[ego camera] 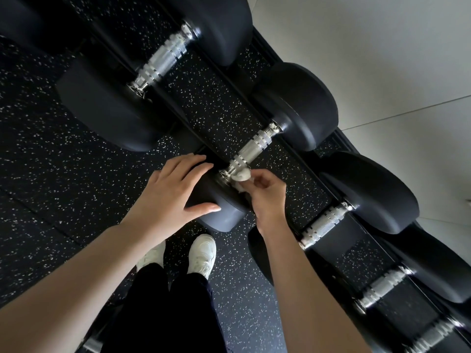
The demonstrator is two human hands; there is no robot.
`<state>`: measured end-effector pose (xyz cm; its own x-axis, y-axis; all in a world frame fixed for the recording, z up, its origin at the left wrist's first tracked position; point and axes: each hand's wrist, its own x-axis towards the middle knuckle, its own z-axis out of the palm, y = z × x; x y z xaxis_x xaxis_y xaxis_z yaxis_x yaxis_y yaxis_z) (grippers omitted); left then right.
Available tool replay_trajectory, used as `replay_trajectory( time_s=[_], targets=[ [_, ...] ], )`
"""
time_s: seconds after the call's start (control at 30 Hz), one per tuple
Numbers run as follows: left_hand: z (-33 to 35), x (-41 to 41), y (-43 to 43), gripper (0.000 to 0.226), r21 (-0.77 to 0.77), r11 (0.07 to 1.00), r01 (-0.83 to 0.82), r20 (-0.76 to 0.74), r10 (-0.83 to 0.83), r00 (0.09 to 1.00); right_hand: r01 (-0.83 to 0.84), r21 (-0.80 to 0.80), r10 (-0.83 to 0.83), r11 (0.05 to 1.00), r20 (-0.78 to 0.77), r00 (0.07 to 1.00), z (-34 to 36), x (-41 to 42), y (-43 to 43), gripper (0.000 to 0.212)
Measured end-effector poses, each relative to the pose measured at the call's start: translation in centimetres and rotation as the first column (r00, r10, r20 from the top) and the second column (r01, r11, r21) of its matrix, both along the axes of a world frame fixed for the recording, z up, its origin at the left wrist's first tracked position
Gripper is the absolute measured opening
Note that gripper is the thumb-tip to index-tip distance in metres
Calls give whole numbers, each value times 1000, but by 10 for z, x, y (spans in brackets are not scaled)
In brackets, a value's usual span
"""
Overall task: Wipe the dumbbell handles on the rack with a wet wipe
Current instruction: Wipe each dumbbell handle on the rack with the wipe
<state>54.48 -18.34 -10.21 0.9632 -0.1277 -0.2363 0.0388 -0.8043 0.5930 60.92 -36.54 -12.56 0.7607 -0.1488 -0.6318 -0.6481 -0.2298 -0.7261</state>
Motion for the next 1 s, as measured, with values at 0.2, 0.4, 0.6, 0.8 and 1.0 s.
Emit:
replay_trajectory(
  time_s=[0.2,0.4,0.6,0.8,1.0],
  targets=[
    [-1,0,1,76,-2,1000,4,16,-4,1000,200,63,-205,978,79,976,7,30,-4,25],
    [-1,0,1,76,-4,1000,9,24,-8,1000,327,364,-363,872,34,931,13,56,0,23],
    [-2,0,1,75,7,1000,10,31,-10,999,273,353,-298,895,19,954,6,40,2,12],
    [-2,0,0,75,8,1000,1,36,-2,999,358,368,-366,858,-49,929,0,25,5,22],
    [-2,-1,0,74,1,1000,-3,39,3,999,392,497,-464,774,24,886,-1,57,2,30]
  ],
)
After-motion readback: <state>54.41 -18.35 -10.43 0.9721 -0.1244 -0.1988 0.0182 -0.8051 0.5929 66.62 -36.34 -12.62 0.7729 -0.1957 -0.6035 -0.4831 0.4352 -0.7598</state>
